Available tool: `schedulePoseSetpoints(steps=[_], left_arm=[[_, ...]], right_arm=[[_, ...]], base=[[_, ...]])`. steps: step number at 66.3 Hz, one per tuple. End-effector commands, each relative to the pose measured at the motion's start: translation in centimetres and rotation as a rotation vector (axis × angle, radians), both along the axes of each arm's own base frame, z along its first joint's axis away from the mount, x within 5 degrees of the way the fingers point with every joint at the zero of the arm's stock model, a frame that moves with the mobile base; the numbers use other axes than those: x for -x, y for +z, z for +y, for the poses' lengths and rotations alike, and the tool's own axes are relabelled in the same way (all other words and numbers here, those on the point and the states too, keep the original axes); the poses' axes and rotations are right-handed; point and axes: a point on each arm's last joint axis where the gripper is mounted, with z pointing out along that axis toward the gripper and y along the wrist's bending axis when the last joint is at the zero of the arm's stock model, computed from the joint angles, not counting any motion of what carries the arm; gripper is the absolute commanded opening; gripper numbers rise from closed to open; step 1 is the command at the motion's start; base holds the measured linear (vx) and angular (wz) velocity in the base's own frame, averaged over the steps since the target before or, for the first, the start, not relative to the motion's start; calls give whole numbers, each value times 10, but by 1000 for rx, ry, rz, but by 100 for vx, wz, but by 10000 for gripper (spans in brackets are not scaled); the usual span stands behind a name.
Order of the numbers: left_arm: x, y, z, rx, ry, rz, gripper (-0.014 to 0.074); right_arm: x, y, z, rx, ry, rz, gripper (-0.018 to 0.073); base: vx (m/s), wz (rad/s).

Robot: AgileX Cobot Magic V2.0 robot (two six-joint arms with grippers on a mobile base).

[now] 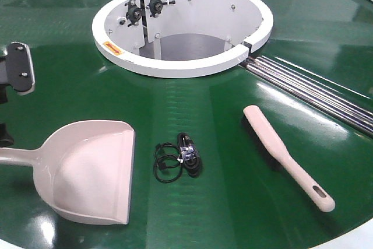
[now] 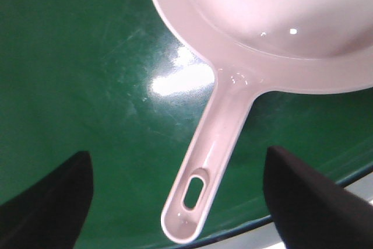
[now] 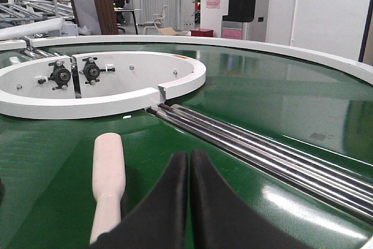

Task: Clean and inspect green conveyor with broom and dustpan
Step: 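Reach the left gripper down and grasp the pink dustpan handle, then lift the dustpan handle with the left gripper, tilting its lip down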

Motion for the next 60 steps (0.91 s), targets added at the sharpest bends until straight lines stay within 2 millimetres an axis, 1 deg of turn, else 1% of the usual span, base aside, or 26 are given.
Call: schedulePoseSetpoints(steps=[1, 8, 24, 30, 36, 40, 45, 54, 60], left_arm=[[-3, 11, -5, 0, -46, -60, 573], [-8, 2, -9, -17, -102, -20, 573], [-14, -15, -12, -33, -138, 39, 573], [-12, -29, -14, -55, -168, 90, 573], [-8, -44, -11, -93, -185, 137, 573], [-7, -50, -7, -133, -197, 143, 573], [-8, -51, -6, -154, -204, 124, 573], [-16, -50, -8, -138, -210, 36, 568], [-18, -53, -10, -130, -233, 36, 558]], right_arm=[[1, 6, 0, 3, 0, -78, -9], [1, 6, 0, 3, 0, -78, -9], [1, 6, 0, 3, 0, -78, -9], [1, 6, 0, 3, 0, -78, -9], [1, 6, 0, 3, 0, -78, -9], [1, 6, 0, 3, 0, -78, -9], [1, 6, 0, 3, 0, -78, -9], [1, 6, 0, 3, 0, -78, -9], [1, 6, 0, 3, 0, -78, -9]], base=[[0, 0], [0, 0], [0, 0], [0, 0], [0, 0], [0, 0], [0, 0], [0, 0], [0, 0]])
